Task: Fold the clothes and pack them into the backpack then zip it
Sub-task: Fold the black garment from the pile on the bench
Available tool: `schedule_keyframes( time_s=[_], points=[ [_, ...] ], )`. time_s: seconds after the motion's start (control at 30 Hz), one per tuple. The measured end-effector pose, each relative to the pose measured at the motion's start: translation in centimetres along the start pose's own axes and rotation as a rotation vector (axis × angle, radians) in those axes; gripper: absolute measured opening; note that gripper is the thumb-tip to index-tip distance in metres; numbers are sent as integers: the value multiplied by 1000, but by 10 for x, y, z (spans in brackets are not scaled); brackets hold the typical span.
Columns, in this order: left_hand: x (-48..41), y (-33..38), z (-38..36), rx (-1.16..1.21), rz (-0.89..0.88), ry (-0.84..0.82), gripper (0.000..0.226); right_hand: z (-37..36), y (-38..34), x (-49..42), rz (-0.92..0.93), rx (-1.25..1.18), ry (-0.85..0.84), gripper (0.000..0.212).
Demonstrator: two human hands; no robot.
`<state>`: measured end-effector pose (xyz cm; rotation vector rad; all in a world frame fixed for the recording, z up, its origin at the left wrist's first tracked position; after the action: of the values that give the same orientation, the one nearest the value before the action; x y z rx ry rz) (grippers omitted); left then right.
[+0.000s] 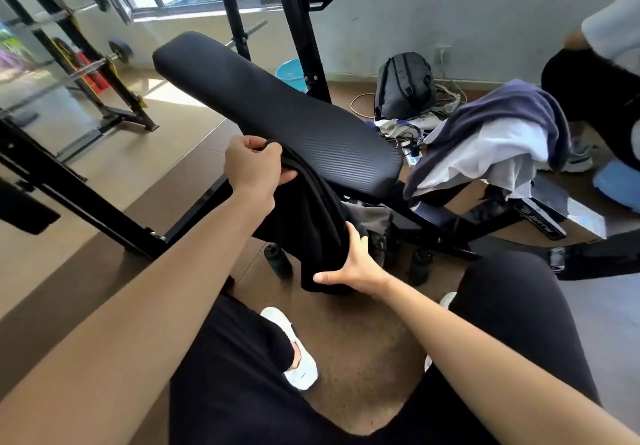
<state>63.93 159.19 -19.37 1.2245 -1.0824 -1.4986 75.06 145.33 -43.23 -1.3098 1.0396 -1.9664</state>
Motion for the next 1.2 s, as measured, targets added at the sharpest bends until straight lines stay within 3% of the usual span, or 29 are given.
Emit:
schedule_keyframes(
  time_s=[0.1,0.2,0.3,0.47,0.6,0.8,0.9,1.0,1.2],
  points=[
    [1,0,5,84,33,47,16,-7,-15,6,50,-57,210,143],
    [-1,2,13,91,24,70,16,0,-21,11,77,-125,399,114],
    [-10,1,27,29,-20,89,18,18,-24,18,144,-93,465,87],
    [-28,-34,50,-96,-11,96,21,73,-13,28,199,38,556,61],
    [-37,-81,58,-297,-4,-61,25,118,-11,37,208,192,618,43],
    [-21,-137,44,-879,-197,-507,15,154,-22,50,209,658,716,41],
    [-8,-162,34,-973,-209,-690,15,151,-27,46,293,764,625,38],
    [1,-200,34,-832,-31,-796,20,143,-28,51,317,683,389,26],
    [5,-253,39,-273,324,-495,32,91,-53,99,365,637,57,39]
  ],
)
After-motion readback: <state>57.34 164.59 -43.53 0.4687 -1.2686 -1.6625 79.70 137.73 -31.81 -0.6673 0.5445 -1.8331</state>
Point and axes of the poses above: each hand's wrist, its own x-axis away from the middle knuckle, its own z-axis out of the back of the hand, y = z × x, the point moved 10 cm from there along -x, towards the middle knuckle, and after that the axes turned 12 degrees about -z, right-handed, at the moved point
